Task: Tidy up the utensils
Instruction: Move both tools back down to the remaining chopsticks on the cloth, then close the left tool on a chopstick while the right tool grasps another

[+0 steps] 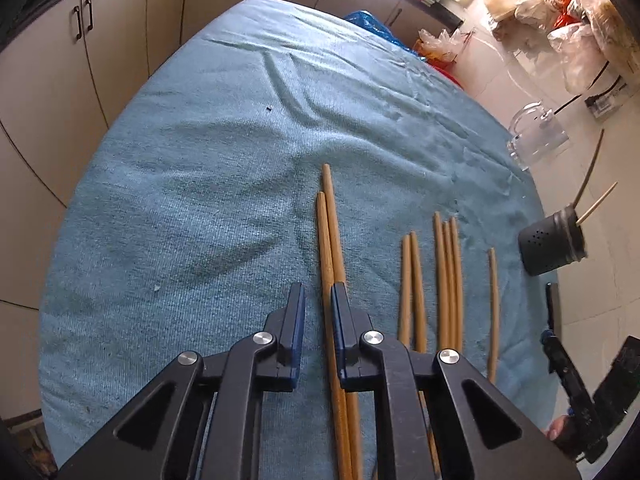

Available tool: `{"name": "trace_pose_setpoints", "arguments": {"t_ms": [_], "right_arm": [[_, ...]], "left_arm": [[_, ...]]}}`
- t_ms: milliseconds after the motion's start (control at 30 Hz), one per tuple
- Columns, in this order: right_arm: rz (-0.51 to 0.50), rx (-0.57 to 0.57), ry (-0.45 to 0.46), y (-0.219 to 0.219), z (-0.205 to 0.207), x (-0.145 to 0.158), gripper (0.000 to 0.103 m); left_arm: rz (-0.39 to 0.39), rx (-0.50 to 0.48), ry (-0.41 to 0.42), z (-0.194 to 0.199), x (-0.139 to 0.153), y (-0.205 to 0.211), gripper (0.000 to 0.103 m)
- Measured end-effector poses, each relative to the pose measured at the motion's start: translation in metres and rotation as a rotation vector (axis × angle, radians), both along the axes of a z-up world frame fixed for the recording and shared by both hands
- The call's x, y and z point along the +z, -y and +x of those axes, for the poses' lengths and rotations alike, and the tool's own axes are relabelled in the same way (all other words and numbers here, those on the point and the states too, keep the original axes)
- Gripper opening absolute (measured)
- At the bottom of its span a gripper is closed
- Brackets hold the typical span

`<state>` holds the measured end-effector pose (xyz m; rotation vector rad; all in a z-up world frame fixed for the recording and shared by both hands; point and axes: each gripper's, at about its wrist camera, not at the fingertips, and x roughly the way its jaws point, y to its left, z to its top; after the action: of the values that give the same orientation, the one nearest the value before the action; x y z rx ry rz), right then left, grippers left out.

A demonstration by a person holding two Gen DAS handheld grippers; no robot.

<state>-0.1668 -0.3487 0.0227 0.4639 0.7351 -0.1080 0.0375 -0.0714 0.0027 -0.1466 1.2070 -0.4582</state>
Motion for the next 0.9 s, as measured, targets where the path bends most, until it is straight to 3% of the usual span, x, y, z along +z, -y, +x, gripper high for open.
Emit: {"name": "trace_pose_setpoints", "arguments": {"t_ms": [433, 667, 767, 900], "right_arm": [[-0.008, 0.018, -0.047, -0.004, 0.004, 0.004, 0.048], [0.102, 0.083, -0.171, 0.000, 0.042, -0.002, 0.049], [0.075, 0.109, -0.234, -0.007, 0.071, -0.005, 0.048], [0.057, 0.110, -0.329, -0.011, 0.099, -0.019, 0.030]], "left_arm": [[0.136, -0.006, 0.003, 0.006, 0.001, 0.016, 0.009], [0.092, 0.013, 0.002, -0.003, 0.000, 0.002, 0.008], [0.084, 0.011, -0.001, -0.003, 0.000, 0.002, 0.008], [0.094, 0.003, 0.011, -0.005, 0.000, 0.003, 0.008]]}}
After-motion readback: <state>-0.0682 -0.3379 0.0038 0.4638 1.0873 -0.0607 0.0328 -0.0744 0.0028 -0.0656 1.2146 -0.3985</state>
